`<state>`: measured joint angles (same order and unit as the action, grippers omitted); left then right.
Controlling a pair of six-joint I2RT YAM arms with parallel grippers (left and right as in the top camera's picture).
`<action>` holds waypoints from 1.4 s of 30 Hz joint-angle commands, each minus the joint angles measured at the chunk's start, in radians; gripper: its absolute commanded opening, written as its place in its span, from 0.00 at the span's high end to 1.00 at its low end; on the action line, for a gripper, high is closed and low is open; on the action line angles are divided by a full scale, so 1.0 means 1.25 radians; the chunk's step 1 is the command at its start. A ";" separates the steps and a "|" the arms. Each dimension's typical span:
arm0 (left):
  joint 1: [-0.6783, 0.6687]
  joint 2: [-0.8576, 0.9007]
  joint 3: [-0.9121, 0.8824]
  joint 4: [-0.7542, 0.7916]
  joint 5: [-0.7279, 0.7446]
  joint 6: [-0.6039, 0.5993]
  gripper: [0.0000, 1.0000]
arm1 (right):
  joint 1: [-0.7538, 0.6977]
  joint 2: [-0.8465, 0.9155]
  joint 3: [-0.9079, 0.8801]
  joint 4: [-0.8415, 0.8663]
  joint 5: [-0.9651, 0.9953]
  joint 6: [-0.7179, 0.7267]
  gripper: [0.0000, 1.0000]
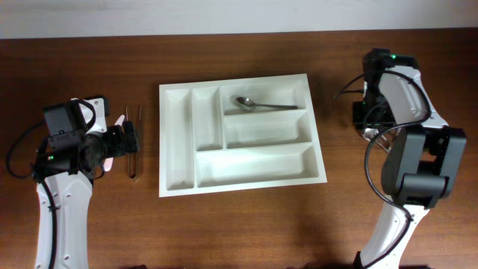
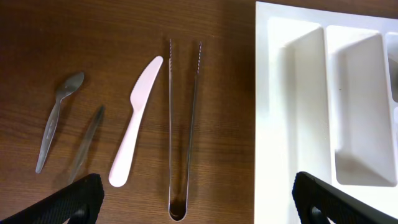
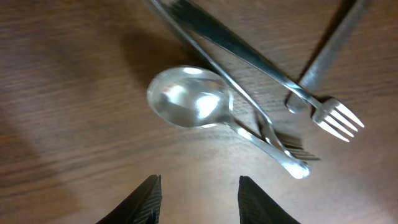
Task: Pack container
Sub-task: 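Release the spoon and move the right gripper back to the cutlery, then grasp the second metal spoon with the right gripper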
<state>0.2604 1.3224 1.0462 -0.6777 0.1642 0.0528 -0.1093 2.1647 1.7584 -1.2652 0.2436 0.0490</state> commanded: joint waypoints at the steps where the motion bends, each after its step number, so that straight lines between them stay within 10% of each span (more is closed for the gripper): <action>1: 0.004 0.004 0.018 -0.001 -0.006 0.013 0.01 | 0.040 0.002 -0.022 0.023 0.025 0.013 0.60; 42: 0.004 0.004 0.018 -0.001 -0.006 0.013 0.01 | 0.036 0.066 -0.108 0.178 0.227 0.111 0.76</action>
<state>0.2604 1.3224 1.0466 -0.6777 0.1642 0.0528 -0.0647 2.2311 1.6310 -1.0462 0.4461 0.1799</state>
